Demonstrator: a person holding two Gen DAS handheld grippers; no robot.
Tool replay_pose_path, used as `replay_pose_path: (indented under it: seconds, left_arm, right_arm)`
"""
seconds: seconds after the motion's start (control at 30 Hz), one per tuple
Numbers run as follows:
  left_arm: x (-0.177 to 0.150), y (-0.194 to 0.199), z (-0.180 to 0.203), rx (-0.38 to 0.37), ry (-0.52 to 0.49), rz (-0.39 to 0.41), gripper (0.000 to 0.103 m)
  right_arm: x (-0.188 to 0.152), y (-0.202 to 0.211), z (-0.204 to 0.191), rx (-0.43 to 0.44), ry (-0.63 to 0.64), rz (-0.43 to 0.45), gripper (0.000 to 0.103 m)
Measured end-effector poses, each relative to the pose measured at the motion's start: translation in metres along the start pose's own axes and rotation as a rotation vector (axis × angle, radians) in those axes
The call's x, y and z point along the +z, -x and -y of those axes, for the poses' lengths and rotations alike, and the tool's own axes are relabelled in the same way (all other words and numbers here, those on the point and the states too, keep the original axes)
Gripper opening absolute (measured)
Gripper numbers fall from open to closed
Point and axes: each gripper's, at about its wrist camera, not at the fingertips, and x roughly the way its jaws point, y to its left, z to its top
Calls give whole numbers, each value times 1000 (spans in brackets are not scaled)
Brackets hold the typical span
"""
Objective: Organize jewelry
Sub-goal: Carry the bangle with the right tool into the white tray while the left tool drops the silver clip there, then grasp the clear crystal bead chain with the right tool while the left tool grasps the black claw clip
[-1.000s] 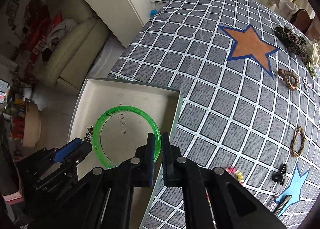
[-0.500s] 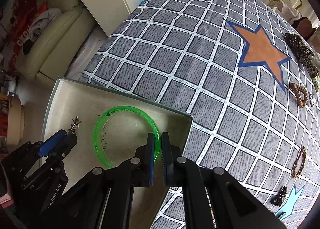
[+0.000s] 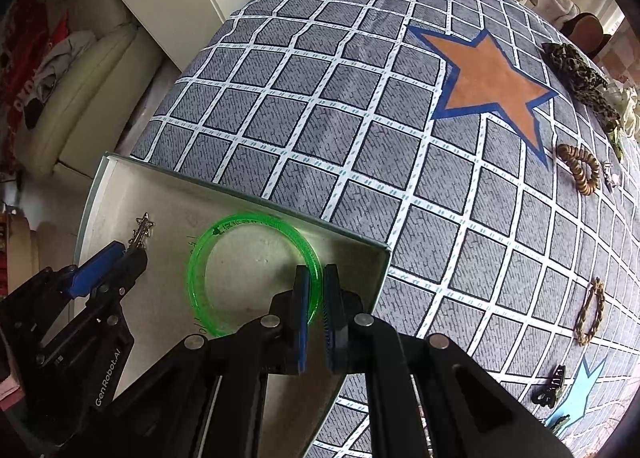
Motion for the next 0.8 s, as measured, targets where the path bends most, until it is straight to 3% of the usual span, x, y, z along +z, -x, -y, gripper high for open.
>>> replay_pose_path:
  seconds: [0.3, 0.4, 0.43, 0.47, 0.53, 0.8]
  left_arm:
    - [4, 3, 5, -6, -2, -25, 26]
    - [3, 10, 11, -4, -20, -15, 28]
    - [3, 12, 13, -2, -22, -13, 62]
    - [4, 15, 13, 5, -15, -6, 103]
    - [2, 27, 13, 6, 0, 53, 103]
    - [-5, 53, 34, -32, -46, 46, 103]
  right_arm:
    - [2, 18, 12, 83, -55, 20, 11]
    - [-1, 39, 22, 107, -81, 50, 29]
    - [-2, 46, 25, 117, -91, 62, 40]
    - [-4, 51, 28, 124, -100, 72, 44]
    - [-9, 62, 34, 132, -114, 87, 45]
    - [-40, 86, 69, 140, -205, 109, 59]
